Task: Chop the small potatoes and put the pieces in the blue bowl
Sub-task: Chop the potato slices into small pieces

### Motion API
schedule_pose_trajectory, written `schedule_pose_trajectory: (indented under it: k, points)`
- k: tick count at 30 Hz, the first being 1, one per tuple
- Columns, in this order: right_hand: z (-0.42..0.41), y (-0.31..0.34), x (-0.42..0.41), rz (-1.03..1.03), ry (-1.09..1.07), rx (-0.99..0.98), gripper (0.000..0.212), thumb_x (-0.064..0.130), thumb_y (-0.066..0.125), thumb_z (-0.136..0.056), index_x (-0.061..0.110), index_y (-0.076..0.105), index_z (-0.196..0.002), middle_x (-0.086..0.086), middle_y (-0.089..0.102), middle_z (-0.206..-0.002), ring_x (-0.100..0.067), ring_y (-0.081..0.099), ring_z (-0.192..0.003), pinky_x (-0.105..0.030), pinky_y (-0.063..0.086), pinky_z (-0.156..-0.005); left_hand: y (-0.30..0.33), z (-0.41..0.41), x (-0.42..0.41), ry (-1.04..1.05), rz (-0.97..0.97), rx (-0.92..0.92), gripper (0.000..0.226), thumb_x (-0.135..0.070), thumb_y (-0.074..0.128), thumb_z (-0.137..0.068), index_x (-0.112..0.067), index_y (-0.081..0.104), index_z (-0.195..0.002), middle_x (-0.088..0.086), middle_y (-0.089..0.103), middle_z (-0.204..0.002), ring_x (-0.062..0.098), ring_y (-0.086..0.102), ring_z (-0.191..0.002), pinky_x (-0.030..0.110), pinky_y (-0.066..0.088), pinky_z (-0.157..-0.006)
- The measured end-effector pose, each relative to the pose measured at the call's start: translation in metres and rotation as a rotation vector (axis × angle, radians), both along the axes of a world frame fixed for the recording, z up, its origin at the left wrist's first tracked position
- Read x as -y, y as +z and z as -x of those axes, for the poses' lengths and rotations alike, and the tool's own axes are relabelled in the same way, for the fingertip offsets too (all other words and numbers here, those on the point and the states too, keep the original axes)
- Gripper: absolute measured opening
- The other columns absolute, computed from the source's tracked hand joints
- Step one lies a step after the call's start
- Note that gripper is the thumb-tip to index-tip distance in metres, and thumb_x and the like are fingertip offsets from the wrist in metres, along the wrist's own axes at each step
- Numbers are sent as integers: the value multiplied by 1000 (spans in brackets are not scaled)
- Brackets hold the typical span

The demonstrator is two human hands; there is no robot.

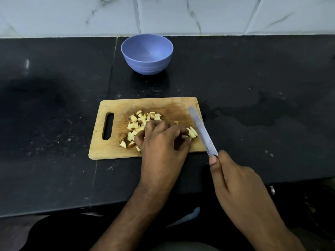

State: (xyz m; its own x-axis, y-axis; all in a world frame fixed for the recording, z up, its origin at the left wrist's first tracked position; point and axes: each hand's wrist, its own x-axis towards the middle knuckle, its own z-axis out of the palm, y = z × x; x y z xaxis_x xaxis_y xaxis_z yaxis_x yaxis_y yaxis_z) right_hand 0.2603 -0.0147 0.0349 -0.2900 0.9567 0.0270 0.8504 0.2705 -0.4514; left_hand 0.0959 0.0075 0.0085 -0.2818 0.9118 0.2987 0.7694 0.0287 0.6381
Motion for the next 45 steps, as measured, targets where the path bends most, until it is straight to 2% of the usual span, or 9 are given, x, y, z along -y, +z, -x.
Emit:
schedule_pose_trajectory:
  k: [6, 10, 15, 21, 26, 31, 36, 40, 45]
  points:
    - [4, 2, 2, -17, 48, 87, 31, 51, 14, -95, 33, 35, -80, 5, 45, -48, -9, 49, -40, -20, 34, -40, -2, 8, 13, 14, -23, -115, 13, -32, 74, -87, -34, 77, -99, -21, 65, -96, 13, 44, -116, 32, 15, -90]
    - [3, 4, 14, 56, 49, 69, 30, 53, 15, -96, 33, 32, -82, 4, 49, -51, -10, 53, -44, -20, 34, -42, 0, 10, 16, -7, -24, -103, 15, -26, 73, -88, -34, 76, -100, -19, 66, -96, 14, 45, -118, 31, 15, -90]
    - [3, 12, 28, 103, 28, 163, 29, 55, 11, -96, 33, 30, -88, 5, 55, -61, -8, 55, -52, -21, 43, -49, 0, 11, 16, 0, -34, -63, 16, -27, 75, -86, -36, 73, -99, -20, 67, -92, 11, 46, -114, 34, 19, -91]
    - [8, 18, 31, 137, 7, 232, 24, 47, 15, -102, 31, 26, -87, 4, 54, -66, -6, 54, -57, -22, 42, -51, -1, 12, 14, -8, -23, -47, 16, -27, 75, -85, -34, 75, -99, -21, 68, -92, 10, 46, -114, 37, 21, -92]
    - [12, 10, 17, 70, 20, 190, 25, 47, 19, -102, 32, 30, -85, 5, 52, -61, -7, 53, -52, -22, 43, -50, 0, 11, 15, 61, -6, -12, 16, -25, 74, -84, -34, 72, -96, -20, 63, -92, 8, 41, -114, 41, 25, -95]
    - [2, 15, 9, 18, 18, 86, 31, 52, 20, -97, 33, 34, -77, 3, 50, -51, -8, 51, -42, -20, 32, -42, 2, 11, 13, 111, -4, -24, 23, -20, 71, -83, -32, 71, -102, -16, 59, -110, 14, 37, -124, 46, 28, -97]
    - [-5, 3, -4, 8, -19, 63, 32, 51, 24, -99, 31, 39, -79, 3, 51, -52, -9, 52, -44, -19, 31, -46, 5, 2, 5, 16, 25, -103, 25, -42, 66, -91, -33, 66, -114, -15, 59, -116, 16, 34, -128, 42, 23, -98]
    - [-5, -1, -9, -10, -21, 85, 33, 49, 24, -99, 29, 39, -77, 3, 49, -50, -10, 49, -41, -17, 27, -44, 4, -3, -2, -73, 36, -194, 36, -32, 64, -92, -28, 62, -128, -13, 60, -122, 17, 37, -129, 43, 24, -99]
    - [-5, -3, -8, -25, -18, 113, 32, 46, 27, -100, 30, 41, -76, 4, 48, -47, -9, 49, -38, -18, 28, -38, 2, 0, -5, -90, 35, -148, 32, -28, 64, -93, -30, 63, -125, -18, 62, -114, 11, 39, -126, 38, 20, -98]
